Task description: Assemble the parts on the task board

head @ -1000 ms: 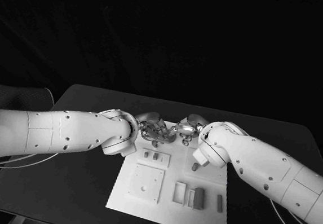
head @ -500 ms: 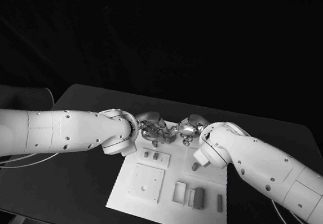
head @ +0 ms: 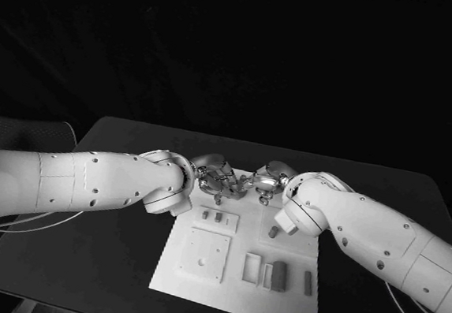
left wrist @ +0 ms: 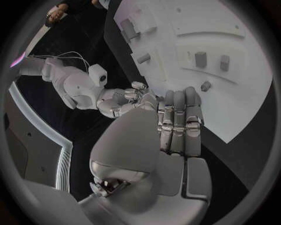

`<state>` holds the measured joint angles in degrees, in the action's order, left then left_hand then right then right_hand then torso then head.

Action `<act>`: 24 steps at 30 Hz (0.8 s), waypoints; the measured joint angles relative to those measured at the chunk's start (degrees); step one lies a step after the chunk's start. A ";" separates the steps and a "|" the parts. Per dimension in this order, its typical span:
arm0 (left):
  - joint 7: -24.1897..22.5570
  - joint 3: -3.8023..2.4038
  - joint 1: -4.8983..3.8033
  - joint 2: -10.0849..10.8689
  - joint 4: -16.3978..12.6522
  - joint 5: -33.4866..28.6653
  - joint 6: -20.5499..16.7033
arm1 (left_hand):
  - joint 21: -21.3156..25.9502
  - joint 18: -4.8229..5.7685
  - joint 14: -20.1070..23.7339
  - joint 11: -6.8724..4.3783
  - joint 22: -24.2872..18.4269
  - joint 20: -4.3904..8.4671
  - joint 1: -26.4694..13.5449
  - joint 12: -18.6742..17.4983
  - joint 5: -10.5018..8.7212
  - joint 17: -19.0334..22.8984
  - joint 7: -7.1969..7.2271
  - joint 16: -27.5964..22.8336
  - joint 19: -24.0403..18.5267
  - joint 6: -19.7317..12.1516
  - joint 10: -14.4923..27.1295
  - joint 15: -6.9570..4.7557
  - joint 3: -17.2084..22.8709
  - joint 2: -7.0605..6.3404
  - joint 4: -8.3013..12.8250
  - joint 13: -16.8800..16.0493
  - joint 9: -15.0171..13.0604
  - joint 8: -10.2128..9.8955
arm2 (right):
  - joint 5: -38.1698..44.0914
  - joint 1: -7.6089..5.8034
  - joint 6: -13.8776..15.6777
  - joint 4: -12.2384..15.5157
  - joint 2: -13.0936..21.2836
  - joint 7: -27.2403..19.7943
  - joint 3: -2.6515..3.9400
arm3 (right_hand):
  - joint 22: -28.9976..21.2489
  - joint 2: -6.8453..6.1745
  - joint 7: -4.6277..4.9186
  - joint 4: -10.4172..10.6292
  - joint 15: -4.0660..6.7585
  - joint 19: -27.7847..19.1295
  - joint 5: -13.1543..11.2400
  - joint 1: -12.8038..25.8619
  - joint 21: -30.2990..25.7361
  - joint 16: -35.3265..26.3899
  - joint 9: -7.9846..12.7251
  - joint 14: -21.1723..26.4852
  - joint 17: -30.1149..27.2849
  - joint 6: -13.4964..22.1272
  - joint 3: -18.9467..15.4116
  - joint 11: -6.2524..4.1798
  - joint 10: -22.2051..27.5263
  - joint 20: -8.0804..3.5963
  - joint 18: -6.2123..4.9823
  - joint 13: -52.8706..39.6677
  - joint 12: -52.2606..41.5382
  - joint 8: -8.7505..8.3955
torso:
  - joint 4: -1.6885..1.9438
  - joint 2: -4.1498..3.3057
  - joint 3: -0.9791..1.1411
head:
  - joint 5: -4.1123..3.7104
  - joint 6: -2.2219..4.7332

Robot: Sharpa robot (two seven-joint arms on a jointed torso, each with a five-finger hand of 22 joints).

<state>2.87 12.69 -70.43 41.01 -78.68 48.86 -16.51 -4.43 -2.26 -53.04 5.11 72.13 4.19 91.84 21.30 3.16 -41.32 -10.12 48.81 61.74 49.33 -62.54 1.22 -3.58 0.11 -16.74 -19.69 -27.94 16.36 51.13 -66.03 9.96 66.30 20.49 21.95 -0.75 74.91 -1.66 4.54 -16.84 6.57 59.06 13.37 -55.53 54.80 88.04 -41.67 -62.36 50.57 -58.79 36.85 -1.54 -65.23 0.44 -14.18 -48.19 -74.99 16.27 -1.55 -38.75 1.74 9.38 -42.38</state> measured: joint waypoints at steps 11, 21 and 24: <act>-0.01 0.00 -0.01 0.09 -0.03 -0.05 0.07 | 0.00 0.05 0.00 0.00 -0.01 0.00 0.00 0.00 0.00 0.06 0.00 0.00 0.00 0.00 0.00 0.00 -0.16 0.00 0.16 0.00 0.00 0.00 | -0.03 0.00 0.22 0.26 0.46 -0.19 0.00 | 0.00 0.00 0.00 0.00 0.02 0.00 -0.01 0.00 0.00 0.00 0.01 -0.05 -0.05 0.00 0.00 0.01 -0.01 0.00 0.00 0.05 0.00 0.02 | 0.00 0.00 0.01 | 0.04 -0.02; 0.06 -0.01 -0.01 0.93 0.28 -0.07 0.08 | 0.01 0.19 0.22 0.39 -0.02 -0.01 -3.62 0.31 0.38 0.32 -0.89 -0.22 0.00 -1.77 0.43 0.22 -3.96 -4.11 0.02 -0.11 0.69 -0.91 | 0.05 0.01 0.36 1.20 1.46 -0.48 0.00 | 0.00 0.00 0.01 0.00 0.05 0.00 -0.05 0.00 0.00 0.00 0.01 -0.03 -0.05 -0.01 0.00 0.01 -0.01 0.00 0.00 0.05 0.00 0.16 | 0.00 0.01 -0.01 | 0.08 -0.08; 0.03 -0.01 -0.01 1.53 0.43 -0.08 0.08 | 0.01 0.31 0.22 0.39 -0.16 -0.01 -4.01 0.40 1.01 0.45 -0.93 -0.23 0.00 -2.38 0.43 0.22 -4.89 -5.38 0.01 -0.19 0.94 -1.27 | 0.21 0.01 0.39 1.51 1.95 -0.60 0.01 | 0.00 0.00 0.01 -0.01 0.14 0.00 -0.05 0.01 0.00 0.00 0.01 0.06 -0.04 -0.01 0.00 0.01 -0.01 0.00 0.00 0.05 0.00 0.16 | 0.01 0.01 -0.01 | 0.10 -0.14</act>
<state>2.90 12.69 -70.44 42.54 -78.25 48.78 -16.43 -4.42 -1.95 -52.81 5.50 71.97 4.18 87.84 21.69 4.17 -40.87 -11.05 48.59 61.74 46.95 -62.12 1.44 -8.48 -5.27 -16.73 -19.87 -27.00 15.09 51.34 -66.03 10.35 67.81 22.45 21.35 -0.75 74.91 -1.67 4.55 -16.84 6.71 59.06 13.32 -55.53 54.79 88.04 -41.67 -62.30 50.53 -58.80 36.84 -1.53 -65.24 0.44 -14.18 -48.15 -74.99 16.43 -1.54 -38.74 1.74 9.49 -42.52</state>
